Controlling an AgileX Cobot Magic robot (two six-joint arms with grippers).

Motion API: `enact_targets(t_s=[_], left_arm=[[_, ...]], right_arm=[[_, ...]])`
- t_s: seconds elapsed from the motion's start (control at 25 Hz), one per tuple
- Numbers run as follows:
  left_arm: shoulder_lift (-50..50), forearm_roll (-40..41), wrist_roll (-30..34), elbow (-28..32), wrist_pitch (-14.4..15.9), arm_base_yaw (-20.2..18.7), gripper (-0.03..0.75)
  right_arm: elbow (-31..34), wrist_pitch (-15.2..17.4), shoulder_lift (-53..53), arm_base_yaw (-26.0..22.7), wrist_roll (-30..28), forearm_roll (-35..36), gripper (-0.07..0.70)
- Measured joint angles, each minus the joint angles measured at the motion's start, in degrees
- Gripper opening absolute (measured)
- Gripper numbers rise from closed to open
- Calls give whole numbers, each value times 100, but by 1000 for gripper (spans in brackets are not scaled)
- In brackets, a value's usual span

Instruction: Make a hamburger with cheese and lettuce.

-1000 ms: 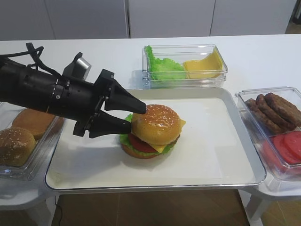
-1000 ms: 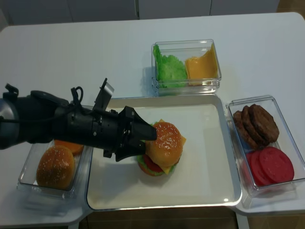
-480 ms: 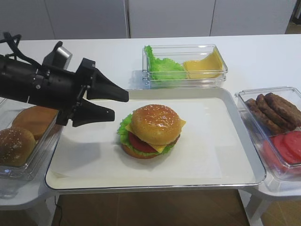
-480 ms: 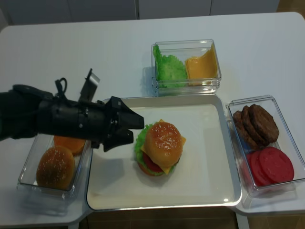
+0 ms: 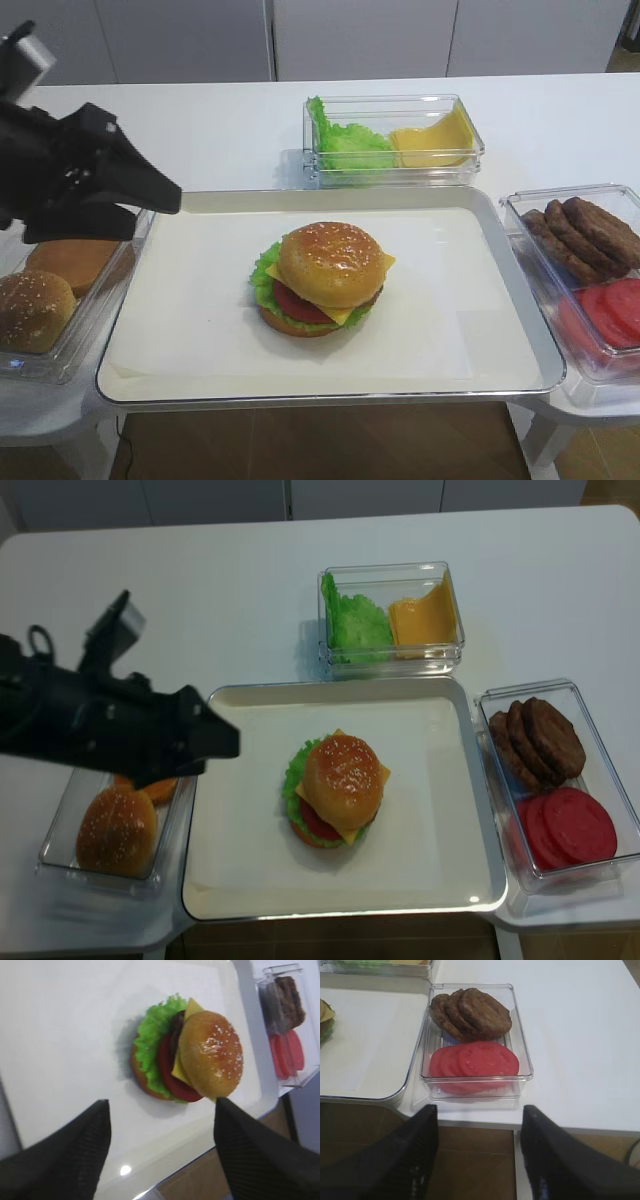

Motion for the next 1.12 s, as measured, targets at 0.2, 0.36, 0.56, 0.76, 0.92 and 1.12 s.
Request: enact_targets(t_s=[0.2,0.36,0.56,0.76,0.92,1.12], left_arm=[[-957,1254,-713,0,178,363,477],[-1772,2373,-1241,0,456,414,470],[-2736,3774,-1929,0,1120,414,447],[-3620,4311,-2234,0,1566,414,445],[-4181,4413,-2349,0,1711,414,445],[-4668,4578,-2417,0,1739,414,445]], right_arm=[[0,0,0,0,-11,0,403],[0,0,0,0,-11,0,403],[0,0,0,0,-11,0,403],[0,0,0,0,-11,0,402],[0,0,0,0,-11,0,402],[0,0,0,0,-11,0,403]])
